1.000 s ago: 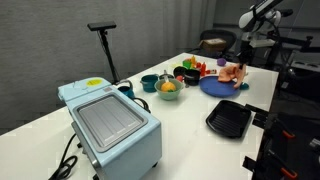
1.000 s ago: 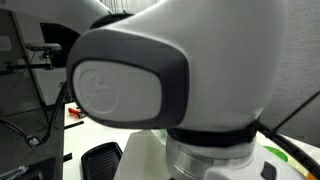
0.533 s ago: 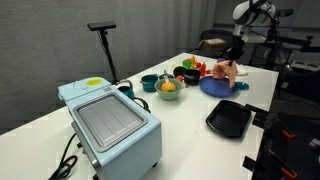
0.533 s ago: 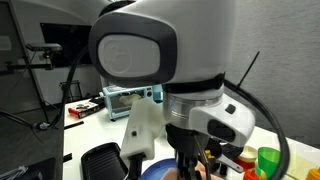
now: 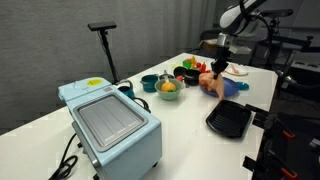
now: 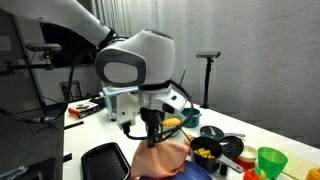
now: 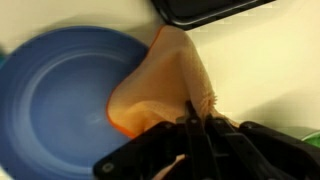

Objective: Use the orange towel to wipe the black pot, green bowl and blue plate

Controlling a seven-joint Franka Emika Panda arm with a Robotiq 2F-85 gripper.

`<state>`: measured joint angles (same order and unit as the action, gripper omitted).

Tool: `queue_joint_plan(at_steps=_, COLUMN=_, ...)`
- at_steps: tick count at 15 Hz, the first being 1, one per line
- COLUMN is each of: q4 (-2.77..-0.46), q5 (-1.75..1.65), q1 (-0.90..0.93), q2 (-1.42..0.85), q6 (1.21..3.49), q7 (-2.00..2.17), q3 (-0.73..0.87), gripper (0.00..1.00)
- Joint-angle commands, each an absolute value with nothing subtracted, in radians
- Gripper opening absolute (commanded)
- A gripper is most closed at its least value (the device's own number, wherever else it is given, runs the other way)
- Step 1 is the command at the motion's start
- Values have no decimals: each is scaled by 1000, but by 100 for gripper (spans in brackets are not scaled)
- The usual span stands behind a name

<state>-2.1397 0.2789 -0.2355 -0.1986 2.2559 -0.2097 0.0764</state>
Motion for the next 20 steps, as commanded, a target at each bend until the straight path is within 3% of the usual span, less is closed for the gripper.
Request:
queue_joint_plan(at_steps=1, q4=-2152, q5=285, q1=-200, q2=-203, q6=2262, q7=-196, q3=76, gripper=5)
queue_joint_plan(at_steps=11, q4=-2130, q5=416, q1=-220, q2=-180, q6=2304, q7=-187, q3=101, gripper=1)
queue_joint_plan(at_steps=20, q4=-2083, q5=414, q1=-126, q2=-222, q6=2289, q7=-194, q3=-3, gripper=1)
